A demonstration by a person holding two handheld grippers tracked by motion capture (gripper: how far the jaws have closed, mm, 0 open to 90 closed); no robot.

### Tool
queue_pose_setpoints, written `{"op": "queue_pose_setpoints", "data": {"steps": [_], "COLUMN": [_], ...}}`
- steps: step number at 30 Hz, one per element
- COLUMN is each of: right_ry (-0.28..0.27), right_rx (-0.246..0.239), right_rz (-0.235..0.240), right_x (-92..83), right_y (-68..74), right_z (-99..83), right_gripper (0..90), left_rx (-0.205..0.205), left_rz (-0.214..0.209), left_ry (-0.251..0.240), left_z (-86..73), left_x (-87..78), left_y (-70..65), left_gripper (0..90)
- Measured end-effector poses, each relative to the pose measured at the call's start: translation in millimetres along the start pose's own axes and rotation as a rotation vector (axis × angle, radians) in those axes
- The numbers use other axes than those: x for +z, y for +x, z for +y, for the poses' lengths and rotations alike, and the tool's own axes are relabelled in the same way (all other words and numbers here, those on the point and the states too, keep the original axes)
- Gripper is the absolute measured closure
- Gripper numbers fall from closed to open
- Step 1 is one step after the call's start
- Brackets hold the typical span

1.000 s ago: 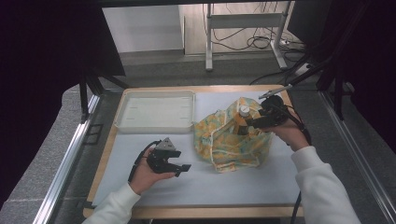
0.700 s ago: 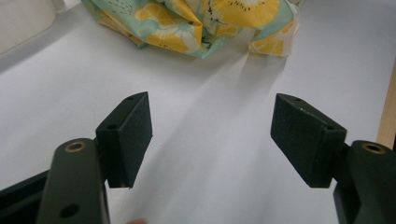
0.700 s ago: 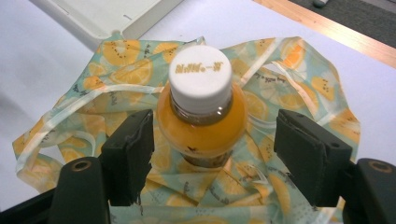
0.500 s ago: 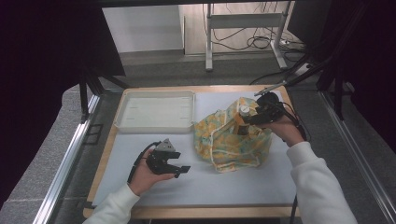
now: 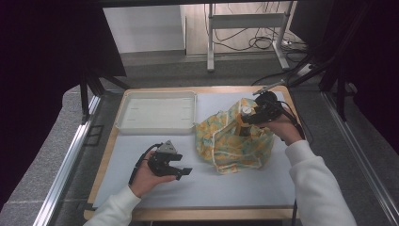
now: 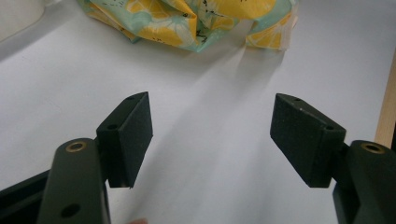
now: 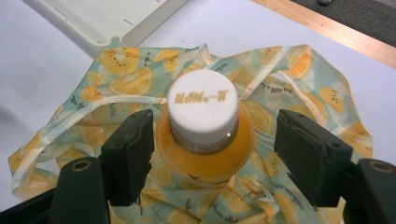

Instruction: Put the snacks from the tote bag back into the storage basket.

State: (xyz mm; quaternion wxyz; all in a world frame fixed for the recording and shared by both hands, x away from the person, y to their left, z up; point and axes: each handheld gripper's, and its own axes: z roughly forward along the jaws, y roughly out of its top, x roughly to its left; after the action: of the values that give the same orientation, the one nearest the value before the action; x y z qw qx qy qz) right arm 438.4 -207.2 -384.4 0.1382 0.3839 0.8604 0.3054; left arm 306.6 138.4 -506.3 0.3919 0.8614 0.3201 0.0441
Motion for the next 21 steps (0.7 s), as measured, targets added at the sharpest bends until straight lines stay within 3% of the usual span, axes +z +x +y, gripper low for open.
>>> {"op": "queue_pose_setpoints", "data": {"steps": [8, 21], "right_ry": [0.020, 0.112], "right_rx": [-0.001, 0.001], "right_rz": [0.000, -0.004], "right_x": [10.4, 42.8], "right_y": [3.0, 5.1], "right_z": [5.5, 11.2], "right_gripper": [28.1, 25.5], "left_rx": [-0.006, -0.003], "left_rz": [0.004, 0.010], "left_ry": [-0.012, -0.019], "left_z": [-0.4, -0.8], "left_x": [-0.8, -4.5], "left_y": [0.0, 2.4], "left_gripper": [29.9, 30.5]}}
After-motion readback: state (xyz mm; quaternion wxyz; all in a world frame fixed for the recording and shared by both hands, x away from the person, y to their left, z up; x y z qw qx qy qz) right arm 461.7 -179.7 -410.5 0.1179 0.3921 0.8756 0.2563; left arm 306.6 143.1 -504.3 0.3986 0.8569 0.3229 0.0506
